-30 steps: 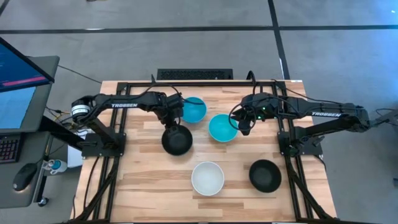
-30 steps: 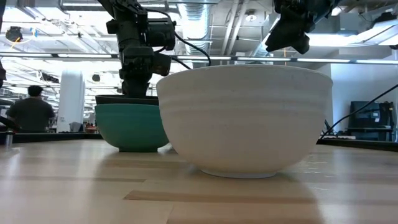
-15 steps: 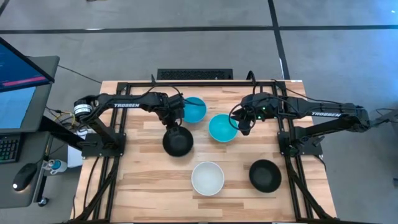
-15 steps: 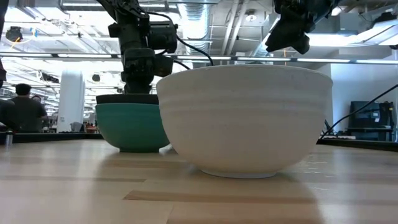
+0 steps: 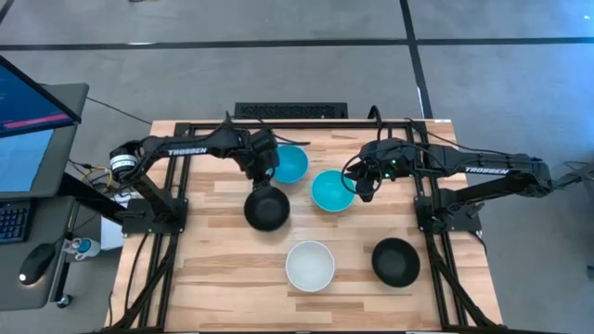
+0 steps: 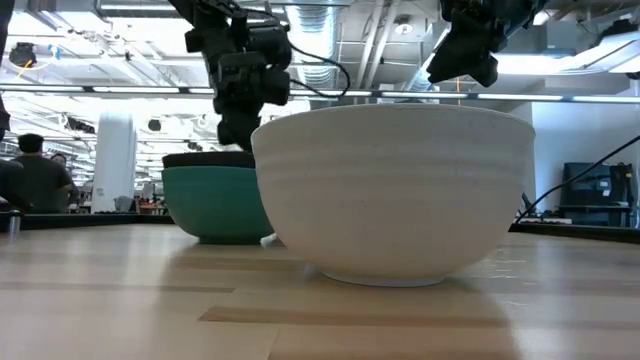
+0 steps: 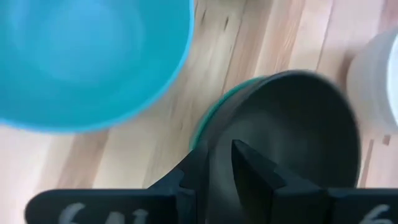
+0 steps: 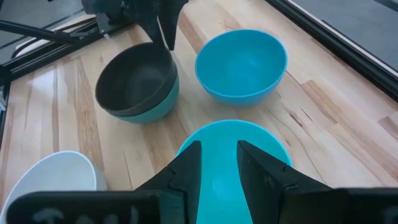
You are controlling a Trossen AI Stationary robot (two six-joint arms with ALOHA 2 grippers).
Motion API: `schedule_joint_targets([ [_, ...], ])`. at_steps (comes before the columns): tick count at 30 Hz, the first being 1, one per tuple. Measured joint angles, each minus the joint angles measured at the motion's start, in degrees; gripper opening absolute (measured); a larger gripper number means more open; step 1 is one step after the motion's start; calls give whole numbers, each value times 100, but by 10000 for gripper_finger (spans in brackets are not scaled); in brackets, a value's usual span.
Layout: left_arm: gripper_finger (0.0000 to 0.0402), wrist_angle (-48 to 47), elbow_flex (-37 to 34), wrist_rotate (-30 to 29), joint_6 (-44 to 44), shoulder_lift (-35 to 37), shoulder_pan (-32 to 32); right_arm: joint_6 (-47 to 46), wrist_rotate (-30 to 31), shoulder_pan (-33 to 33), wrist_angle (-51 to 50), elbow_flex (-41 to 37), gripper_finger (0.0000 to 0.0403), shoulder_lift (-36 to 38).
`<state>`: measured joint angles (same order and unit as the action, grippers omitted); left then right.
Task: Nest bowls inside each other
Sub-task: Stack the blue bowl on the black bowl
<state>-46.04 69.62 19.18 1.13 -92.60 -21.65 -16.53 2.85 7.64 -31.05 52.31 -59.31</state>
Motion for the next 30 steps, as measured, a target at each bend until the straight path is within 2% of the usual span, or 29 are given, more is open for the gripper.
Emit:
schedule_joint_targets([
  [5, 59, -44, 408, -124, -100, 0, -32, 0, 0, 0, 0, 0, 124, 0],
  [8, 59, -122, 629, -719, -393, 2, -107, 0, 0, -1, -2, 0, 124, 1],
  [10, 59, -125, 703, -906, -457, 2, -240, 0, 0, 0, -2, 0, 124, 0],
  [21, 59, -144, 716, -912, -245, -135, -1118, 52, 7, 206, -2, 0, 124, 0],
  [30, 59, 19, 712, -591, -139, -916, -1116, 55, 11, 308, 19, 0, 124, 1],
])
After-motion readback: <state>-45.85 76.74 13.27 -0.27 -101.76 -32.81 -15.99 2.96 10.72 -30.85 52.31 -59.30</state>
